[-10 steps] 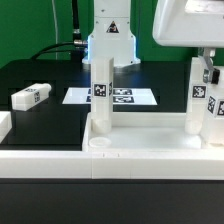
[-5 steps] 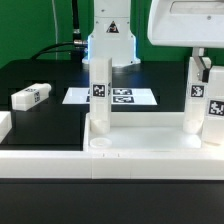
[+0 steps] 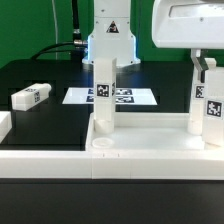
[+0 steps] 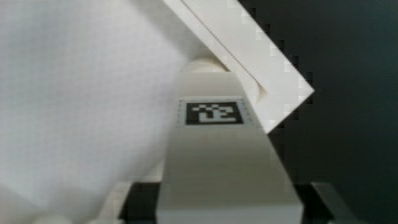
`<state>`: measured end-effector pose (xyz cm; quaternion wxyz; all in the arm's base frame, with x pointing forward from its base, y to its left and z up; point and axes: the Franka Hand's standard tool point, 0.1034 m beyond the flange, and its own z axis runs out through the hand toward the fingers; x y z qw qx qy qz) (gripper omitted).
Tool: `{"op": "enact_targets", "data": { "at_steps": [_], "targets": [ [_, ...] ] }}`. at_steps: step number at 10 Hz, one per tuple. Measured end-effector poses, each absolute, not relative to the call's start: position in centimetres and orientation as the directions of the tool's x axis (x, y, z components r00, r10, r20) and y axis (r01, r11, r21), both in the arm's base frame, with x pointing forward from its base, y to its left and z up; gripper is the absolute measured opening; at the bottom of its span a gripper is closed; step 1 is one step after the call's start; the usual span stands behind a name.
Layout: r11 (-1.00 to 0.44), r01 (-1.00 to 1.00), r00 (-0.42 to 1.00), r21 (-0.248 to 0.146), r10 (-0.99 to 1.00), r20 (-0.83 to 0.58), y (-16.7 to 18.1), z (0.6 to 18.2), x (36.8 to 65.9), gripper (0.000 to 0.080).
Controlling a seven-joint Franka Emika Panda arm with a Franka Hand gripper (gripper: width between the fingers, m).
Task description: Assemble desk
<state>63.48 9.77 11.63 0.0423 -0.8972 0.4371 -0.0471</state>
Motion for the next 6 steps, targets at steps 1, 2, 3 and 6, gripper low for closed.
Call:
{"op": "enact_targets", "data": {
  "at_steps": [1,2,3,6],
  "targets": [
    [-0.548,-0.828,0.548,-0.119,-0.835,0.037,9.75,11.61,63.46,0.0290],
    [-0.489,-0.864,0.489,-0.121,-0.872,0.029,9.72,11.61,63.44,0.0290],
    [-0.446,-0.887,0.447,-0.122,-0.894,0.022,9.70,11.60,63.43,0.0290],
    [-0.469,-0.878,0.468,-0.100,-0.883,0.031,9.77,11.39,63.29,0.0426]
  ]
}}
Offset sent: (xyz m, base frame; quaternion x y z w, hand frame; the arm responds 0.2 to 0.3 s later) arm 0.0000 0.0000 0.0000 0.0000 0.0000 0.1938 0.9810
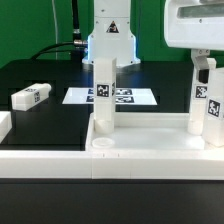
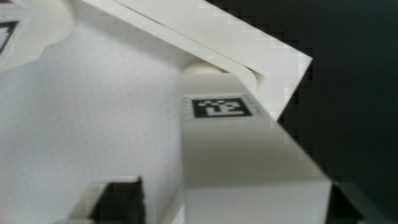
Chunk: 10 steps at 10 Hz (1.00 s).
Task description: Assemble desk
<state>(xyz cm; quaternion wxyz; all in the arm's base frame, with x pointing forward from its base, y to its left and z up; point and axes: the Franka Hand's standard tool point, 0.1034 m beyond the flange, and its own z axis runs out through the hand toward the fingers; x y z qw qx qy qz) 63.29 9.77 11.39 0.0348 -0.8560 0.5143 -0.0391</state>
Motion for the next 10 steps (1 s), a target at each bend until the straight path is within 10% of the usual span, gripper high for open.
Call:
{"op": "enact_targets", "data": {
  "at_steps": [2,10],
  "targets": [
    [-0.618,-0.784,0.614,-0.060,-0.786,0.072,10.2,11.4,63.6,0.0629],
    [-0.978,-0.207,0.973,0.007,-0.205,0.107,11.1,11.4,63.7,0.0649]
  ]
}}
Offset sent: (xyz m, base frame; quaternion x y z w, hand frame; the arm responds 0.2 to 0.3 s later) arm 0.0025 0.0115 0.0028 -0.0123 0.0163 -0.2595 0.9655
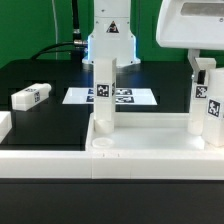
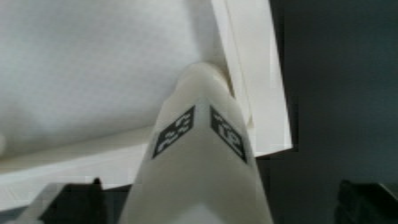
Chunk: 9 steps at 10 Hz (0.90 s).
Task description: Assemble desk
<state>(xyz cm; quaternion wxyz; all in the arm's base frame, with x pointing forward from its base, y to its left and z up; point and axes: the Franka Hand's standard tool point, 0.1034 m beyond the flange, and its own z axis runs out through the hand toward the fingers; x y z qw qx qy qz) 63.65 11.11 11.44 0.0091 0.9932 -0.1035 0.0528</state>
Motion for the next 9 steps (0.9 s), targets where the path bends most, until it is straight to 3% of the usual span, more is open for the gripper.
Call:
{"op": "enact_targets", "data": {
  "at_steps": [4,6,7,8,9],
  "targets": [
    [-0.999,0.005,0.995,0.038,0.009,0.103,10.88,11.44,63.68,0.0649],
    [-0.998,0.044,0.994,0.043,0.049,0.101,10.72,11.43,63.70,0.0400],
    [-0.998,0.044,0.994,0.043,0.048,0.101,10.72,11.42,63.69,0.0400],
    [-0.998,0.043,0.994,0.043,0.047,0.101,10.72,11.40,63.67,0.0290],
    [-0.998,0.043,0.994,0.043,0.047,0.101,10.73,11.40,63.67,0.0290]
  ]
}}
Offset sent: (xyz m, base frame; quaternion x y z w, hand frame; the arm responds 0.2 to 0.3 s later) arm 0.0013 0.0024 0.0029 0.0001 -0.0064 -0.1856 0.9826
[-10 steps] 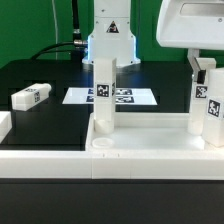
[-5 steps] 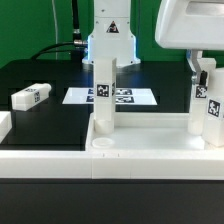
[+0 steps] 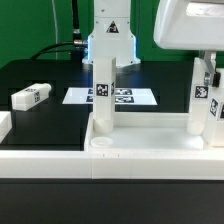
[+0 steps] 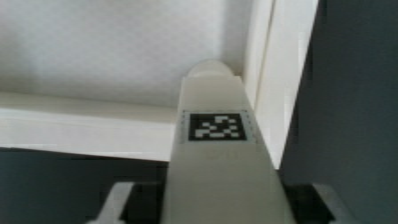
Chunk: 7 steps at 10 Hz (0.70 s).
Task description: Assemble desk
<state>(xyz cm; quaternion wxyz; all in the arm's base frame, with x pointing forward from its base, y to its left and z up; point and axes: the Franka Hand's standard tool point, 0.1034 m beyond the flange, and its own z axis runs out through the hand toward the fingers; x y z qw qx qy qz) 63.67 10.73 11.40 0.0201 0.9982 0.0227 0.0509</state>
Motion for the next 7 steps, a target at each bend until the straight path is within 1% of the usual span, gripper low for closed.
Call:
{"op": "enact_targets", "data": {
  "at_steps": [3,5,6,7],
  "targets": [
    [-0.999,0.016,0.995,0.040,0.020,0.101,10.70,11.39,63.66,0.0290],
    [-0.974,-0.227,0.969,0.000,-0.225,0.103,10.17,11.32,63.61,0.0290],
    [-0.943,-0.331,0.938,-0.029,-0.332,0.099,9.94,11.30,63.61,0.0290],
    [-0.908,-0.417,0.903,-0.044,-0.420,0.097,9.87,11.27,63.61,0.0290]
  ]
}}
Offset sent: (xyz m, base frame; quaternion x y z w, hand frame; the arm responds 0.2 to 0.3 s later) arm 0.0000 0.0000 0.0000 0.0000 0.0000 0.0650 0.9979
